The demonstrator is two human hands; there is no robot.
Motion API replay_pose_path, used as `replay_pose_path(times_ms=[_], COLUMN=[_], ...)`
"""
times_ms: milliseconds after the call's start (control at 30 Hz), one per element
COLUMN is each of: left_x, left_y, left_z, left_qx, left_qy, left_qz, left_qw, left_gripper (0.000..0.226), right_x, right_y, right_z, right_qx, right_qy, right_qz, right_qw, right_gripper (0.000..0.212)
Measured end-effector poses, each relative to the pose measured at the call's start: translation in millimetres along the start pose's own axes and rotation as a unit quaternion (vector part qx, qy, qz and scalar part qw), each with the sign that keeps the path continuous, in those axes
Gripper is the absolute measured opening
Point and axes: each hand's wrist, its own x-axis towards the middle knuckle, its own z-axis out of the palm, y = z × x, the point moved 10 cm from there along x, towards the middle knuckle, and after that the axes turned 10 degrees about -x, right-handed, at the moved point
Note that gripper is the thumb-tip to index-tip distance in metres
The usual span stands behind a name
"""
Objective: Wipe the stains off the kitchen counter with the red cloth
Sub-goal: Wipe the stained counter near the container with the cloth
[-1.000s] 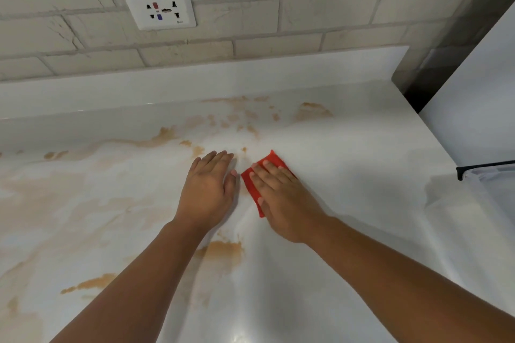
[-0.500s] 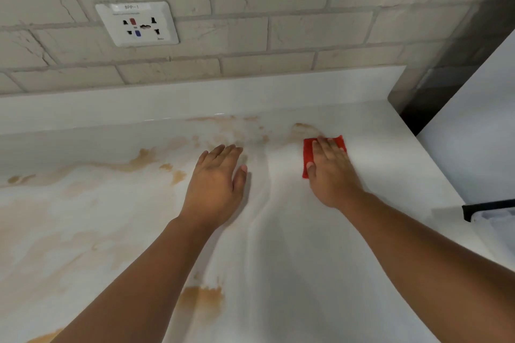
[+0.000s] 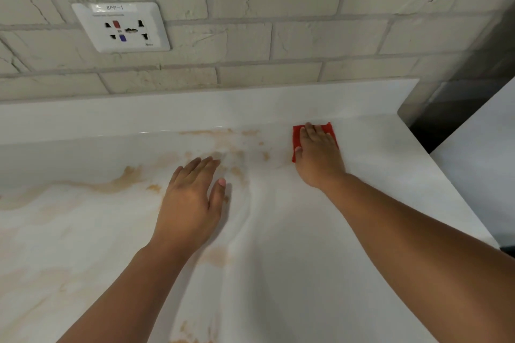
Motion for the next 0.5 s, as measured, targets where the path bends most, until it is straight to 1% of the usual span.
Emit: replay_pose_path(times_ms=[133,200,233,267,367,433,500], left_x=[0.7,2.2,3.4,4.9,8.5,9.2,8.8], left_y=[0.7,0.4,-1.1,-3.6,-16.6,-25.8,-33.9], left_z=[5.4,10.1,10.5,8.7,-2.7,-10.0,-14.4], left_qx=[0.004,0.009,0.011,0.013,0.023,0.031,0.033], left_qy=[-0.006,-0.016,-0.02,-0.019,-0.011,-0.008,-0.009], left_qz=[0.008,0.015,0.015,0.015,0.001,-0.006,-0.016], left_qw=[1.0,1.0,1.0,1.0,1.0,0.999,0.999], left_gripper=[0.046,0.047,0.048,0.048,0.047,0.048,0.048], right_x=[-18.1,-26.3,-24.5,-19.6,-2.0,4.1,7.0], right_y=[-33.7,-30.3,-21.6,-10.6,10.8,1.5,-19.6], right_z=[-2.0,0.9,1.3,1.5,1.2,0.0,-1.2], right_qx=[0.02,0.016,0.013,0.011,0.0,0.001,0.007], right_qy=[0.019,0.017,0.016,0.015,0.014,0.021,0.026], right_qz=[-0.092,-0.132,-0.134,-0.124,-0.056,-0.026,-0.022], right_qw=[0.995,0.991,0.991,0.992,0.998,0.999,0.999], right_gripper=[0.057,0.056,0.056,0.057,0.057,0.057,0.057])
